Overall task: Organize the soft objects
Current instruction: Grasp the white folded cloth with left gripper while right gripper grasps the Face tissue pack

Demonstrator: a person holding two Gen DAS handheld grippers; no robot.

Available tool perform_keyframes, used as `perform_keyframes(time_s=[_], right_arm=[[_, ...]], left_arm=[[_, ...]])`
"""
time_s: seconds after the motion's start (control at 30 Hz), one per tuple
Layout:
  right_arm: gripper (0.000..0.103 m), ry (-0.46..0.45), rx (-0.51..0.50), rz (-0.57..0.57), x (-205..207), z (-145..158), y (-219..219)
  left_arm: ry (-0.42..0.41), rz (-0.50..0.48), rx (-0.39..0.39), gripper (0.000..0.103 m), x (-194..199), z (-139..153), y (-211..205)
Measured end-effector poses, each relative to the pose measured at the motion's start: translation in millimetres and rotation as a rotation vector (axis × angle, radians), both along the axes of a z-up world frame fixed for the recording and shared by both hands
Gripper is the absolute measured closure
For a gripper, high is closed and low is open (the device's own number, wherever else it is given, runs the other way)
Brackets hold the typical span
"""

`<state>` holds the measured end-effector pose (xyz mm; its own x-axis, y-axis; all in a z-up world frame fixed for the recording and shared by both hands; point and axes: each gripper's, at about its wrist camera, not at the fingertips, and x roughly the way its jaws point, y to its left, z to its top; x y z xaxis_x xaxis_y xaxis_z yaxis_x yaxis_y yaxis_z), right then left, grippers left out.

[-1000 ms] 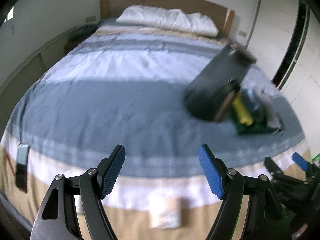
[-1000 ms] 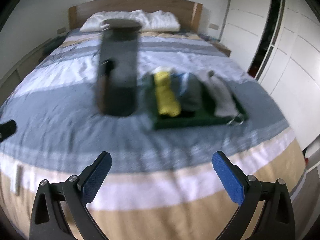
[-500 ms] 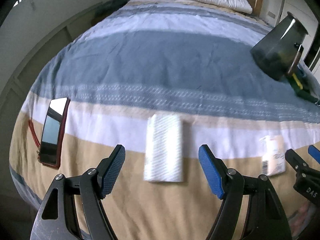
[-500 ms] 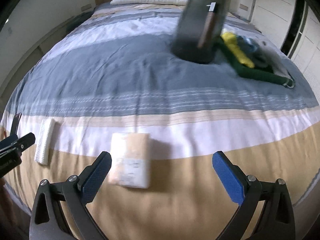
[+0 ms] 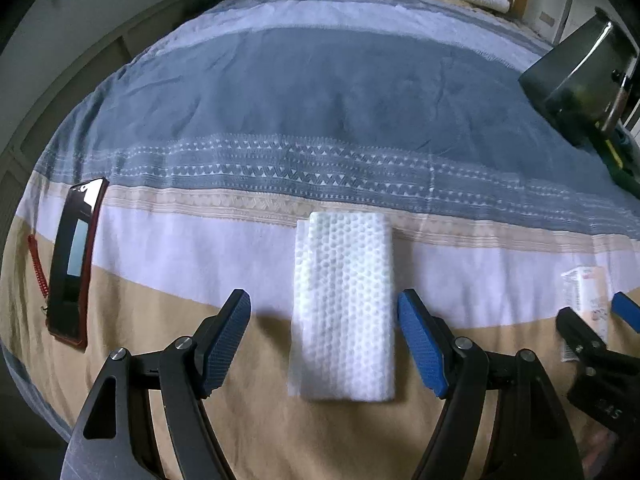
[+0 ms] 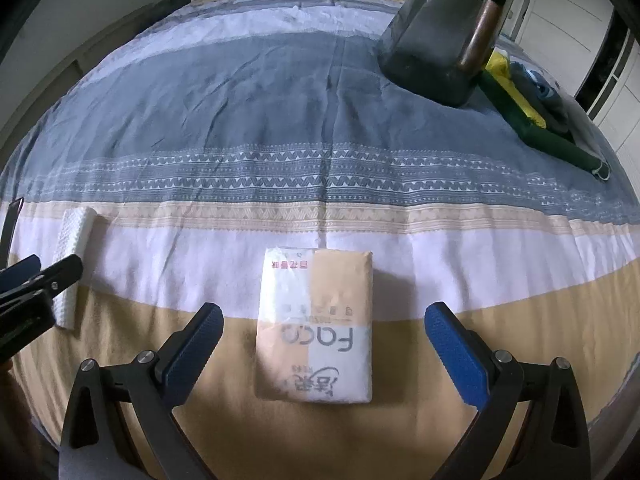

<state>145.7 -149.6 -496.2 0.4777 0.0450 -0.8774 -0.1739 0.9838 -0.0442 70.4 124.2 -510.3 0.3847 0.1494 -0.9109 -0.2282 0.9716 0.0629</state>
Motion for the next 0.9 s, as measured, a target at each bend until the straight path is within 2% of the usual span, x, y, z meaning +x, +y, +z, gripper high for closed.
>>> perform_keyframes(time_s=[0.23,0.67,0.9], right_arm=[[0.0,0.037,-0.012,-0.004,12.2,-19.6,12.3],[0.0,0.074,-0.006,-0.011,31.6,-40.5,16.2],[0.0,0.07,-0.004,-0.017,30.9,-46.3,15.6]], left_arm=[[0.014,-0.007,0.009,0.031,5.2,-9.2,3.1],[0.021,-0.004,0.033,0.001,13.6,-22.9,6.6],[0.002,-0.01,0.04,0.001,12.5,-28.7,9.9]])
